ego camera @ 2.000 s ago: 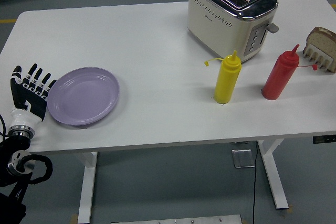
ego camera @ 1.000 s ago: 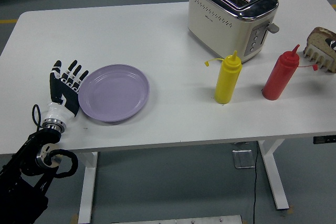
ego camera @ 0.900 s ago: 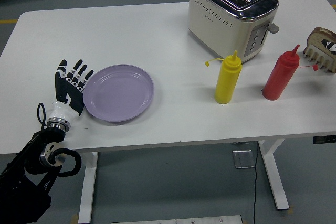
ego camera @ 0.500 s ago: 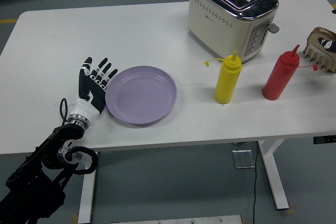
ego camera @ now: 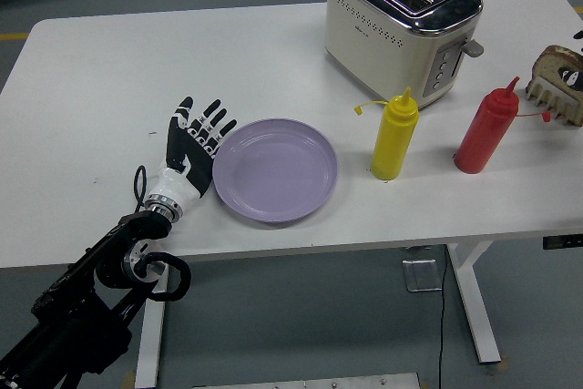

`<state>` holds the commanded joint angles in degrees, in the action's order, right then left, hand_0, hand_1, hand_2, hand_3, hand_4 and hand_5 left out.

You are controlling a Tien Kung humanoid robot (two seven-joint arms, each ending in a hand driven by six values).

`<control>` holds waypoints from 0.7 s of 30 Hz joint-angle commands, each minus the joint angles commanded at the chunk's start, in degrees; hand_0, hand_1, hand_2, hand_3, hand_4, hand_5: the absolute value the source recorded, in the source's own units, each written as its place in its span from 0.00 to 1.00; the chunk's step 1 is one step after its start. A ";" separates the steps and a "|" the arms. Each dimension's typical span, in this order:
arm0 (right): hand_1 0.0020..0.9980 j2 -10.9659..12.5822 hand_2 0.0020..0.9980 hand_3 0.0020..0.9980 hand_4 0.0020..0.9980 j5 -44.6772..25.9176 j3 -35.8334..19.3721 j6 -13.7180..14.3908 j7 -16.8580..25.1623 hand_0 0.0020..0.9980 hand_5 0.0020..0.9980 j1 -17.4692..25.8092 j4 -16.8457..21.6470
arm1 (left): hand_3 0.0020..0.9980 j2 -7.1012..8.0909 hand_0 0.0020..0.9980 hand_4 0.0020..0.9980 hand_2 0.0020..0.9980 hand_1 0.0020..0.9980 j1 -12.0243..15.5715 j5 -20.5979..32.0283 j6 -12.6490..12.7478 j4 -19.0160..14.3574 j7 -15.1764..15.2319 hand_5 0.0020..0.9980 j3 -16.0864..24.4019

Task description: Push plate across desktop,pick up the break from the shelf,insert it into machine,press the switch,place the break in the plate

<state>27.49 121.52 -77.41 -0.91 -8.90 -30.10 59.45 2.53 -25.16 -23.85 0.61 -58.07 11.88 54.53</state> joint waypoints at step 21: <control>0.36 0.28 0.44 0.51 0.40 -0.20 1.19 7.51 4.41 0.19 0.04 -0.68 -0.87 | 0.91 0.47 0.87 0.68 0.99 0.92 3.36 -2.75 3.21 -5.09 1.33 1.00 9.99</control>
<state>27.77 121.32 -76.21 6.61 -4.48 -30.78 58.59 3.00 -21.80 -26.60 3.82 -63.16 13.21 64.52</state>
